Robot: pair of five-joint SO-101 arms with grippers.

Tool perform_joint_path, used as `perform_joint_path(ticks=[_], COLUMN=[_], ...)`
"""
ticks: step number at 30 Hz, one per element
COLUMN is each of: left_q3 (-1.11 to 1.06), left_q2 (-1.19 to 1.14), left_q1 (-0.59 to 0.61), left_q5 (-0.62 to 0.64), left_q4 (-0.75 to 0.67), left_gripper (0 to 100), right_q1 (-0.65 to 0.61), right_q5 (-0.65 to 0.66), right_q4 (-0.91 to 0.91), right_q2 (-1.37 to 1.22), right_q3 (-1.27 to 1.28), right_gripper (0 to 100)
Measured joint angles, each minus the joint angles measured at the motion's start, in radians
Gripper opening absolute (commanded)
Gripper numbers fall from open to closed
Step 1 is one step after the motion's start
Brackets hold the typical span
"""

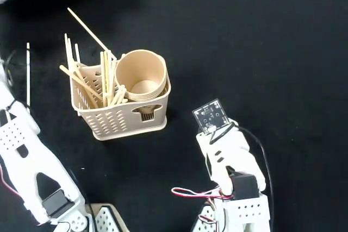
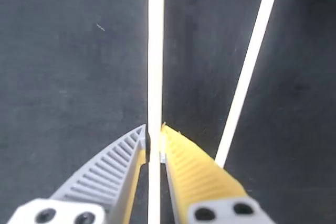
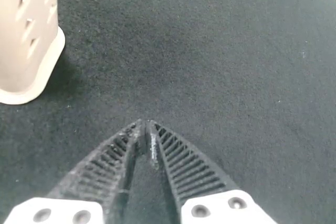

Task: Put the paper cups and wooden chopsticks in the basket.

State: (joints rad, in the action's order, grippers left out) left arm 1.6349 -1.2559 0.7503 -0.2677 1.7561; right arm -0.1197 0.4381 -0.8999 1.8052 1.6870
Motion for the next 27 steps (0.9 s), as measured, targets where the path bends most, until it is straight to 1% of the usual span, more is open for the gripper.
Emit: perform_joint_path(ticks=[4, 6, 8, 11, 15, 21, 23, 27], left_q3=[-0.107, -0.219, -0.359, -0.578, -0.824, -1.099, -1.178, -1.373], left_q2=[0.14, 0.227, 0.325, 0.476, 0.684, 0.988, 1.085, 1.27], left_q1=[-0.002, -0.002, -0.002, -0.002, -0.046, -0.123, -0.149, -0.187], left_q5=[0.126, 0.178, 0.204, 0.215, 0.218, 0.218, 0.218, 0.222], left_q4=[0.002, 0.002, 0.002, 0.002, 0.0, -0.003, -0.029, -0.129], left_gripper=[3, 3, 3, 3, 3, 3, 3, 3], right_q1=[0.0, 0.0, 0.0, 0.0, 0.0, 0.0, 0.0, 0.0], right_q5=[0.0, 0.0, 0.0, 0.0, 0.0, 0.0, 0.0, 0.0], right_q4=[0.0, 0.0, 0.0, 0.0, 0.0, 0.0, 0.0, 0.0], right_q2=[0.0, 0.0, 0.0, 0.0, 0.0, 0.0, 0.0, 0.0], right_q3=[0.0, 0.0, 0.0, 0.0, 0.0, 0.0, 0.0, 0.0], right_gripper=[1.2, 1.2, 1.2, 1.2, 1.2, 1.2, 1.2, 1.2])
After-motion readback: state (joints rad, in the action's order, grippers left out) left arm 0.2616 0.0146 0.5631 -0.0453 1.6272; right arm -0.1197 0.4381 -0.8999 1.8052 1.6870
